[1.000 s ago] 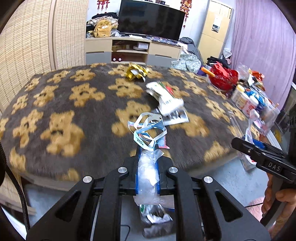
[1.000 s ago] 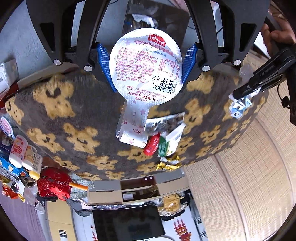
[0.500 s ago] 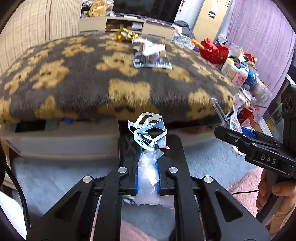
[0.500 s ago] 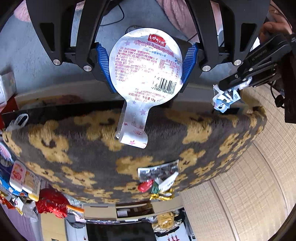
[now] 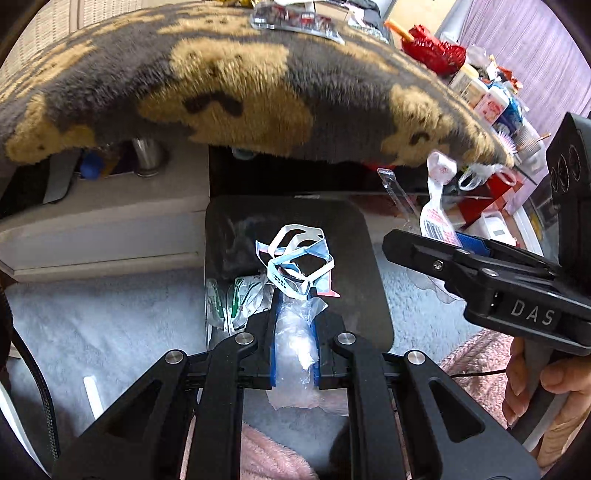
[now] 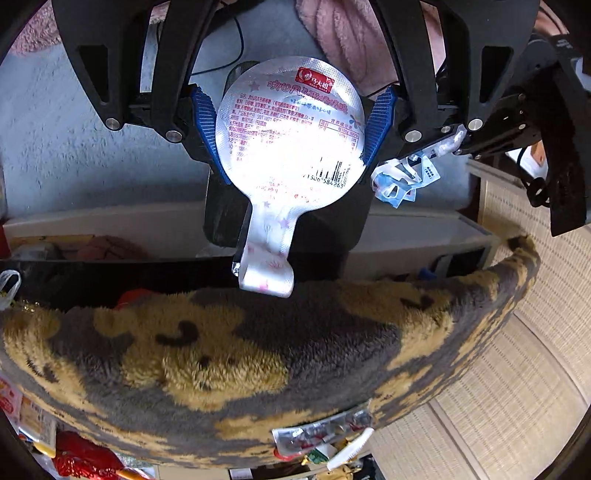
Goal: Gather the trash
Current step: 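Open both tools over the bin to drop the wrapper and lid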
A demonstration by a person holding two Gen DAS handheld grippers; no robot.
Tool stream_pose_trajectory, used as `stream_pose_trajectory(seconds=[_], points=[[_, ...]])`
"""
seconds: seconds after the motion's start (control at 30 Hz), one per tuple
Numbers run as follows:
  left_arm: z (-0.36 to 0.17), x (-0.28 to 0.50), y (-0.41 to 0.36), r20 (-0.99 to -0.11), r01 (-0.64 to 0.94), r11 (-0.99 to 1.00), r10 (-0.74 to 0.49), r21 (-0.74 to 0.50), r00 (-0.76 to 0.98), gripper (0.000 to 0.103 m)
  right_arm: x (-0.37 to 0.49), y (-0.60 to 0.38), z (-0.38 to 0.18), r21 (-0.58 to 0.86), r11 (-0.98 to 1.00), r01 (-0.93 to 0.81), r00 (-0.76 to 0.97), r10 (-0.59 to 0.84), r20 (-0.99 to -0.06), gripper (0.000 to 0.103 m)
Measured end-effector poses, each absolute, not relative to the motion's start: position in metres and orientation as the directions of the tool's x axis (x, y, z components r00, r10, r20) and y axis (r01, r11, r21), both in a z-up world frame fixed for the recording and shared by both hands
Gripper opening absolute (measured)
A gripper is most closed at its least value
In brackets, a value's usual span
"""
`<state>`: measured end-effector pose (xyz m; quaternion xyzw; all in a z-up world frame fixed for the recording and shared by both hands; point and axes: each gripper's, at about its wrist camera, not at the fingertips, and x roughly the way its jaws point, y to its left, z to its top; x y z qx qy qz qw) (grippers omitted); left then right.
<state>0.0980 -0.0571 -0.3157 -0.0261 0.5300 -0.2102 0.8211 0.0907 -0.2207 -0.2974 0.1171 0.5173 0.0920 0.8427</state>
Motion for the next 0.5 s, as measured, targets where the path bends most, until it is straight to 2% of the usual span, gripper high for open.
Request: stream_pose_trajectory(seconds=[0.17,0.33,0.5], points=[[-0.328,0.106,-0.064,-0.875,0.325,0.908,-0.368,-0.265,0.314,0.013,0.101,-0.218,-0.308,0.294,0.955,-0.029,0.418,0.278,-0.865,0.069],[-0.331,0.113,-0.064,-0.882,0.321,0.909,-0.364,-0.266,0.299,0.021,0.107,-0.211,-0.311,0.306,0.951,-0.037,0.401,0.295,-0.867,0.071],[-0.329,0.112,-0.056,-0.888,0.307,0.919,-0.342,-0.248,0.308,0.050,0.109,-0.216,-0.306,0.311,0.950,-0.021,0.415,0.291,-0.862,0.084]])
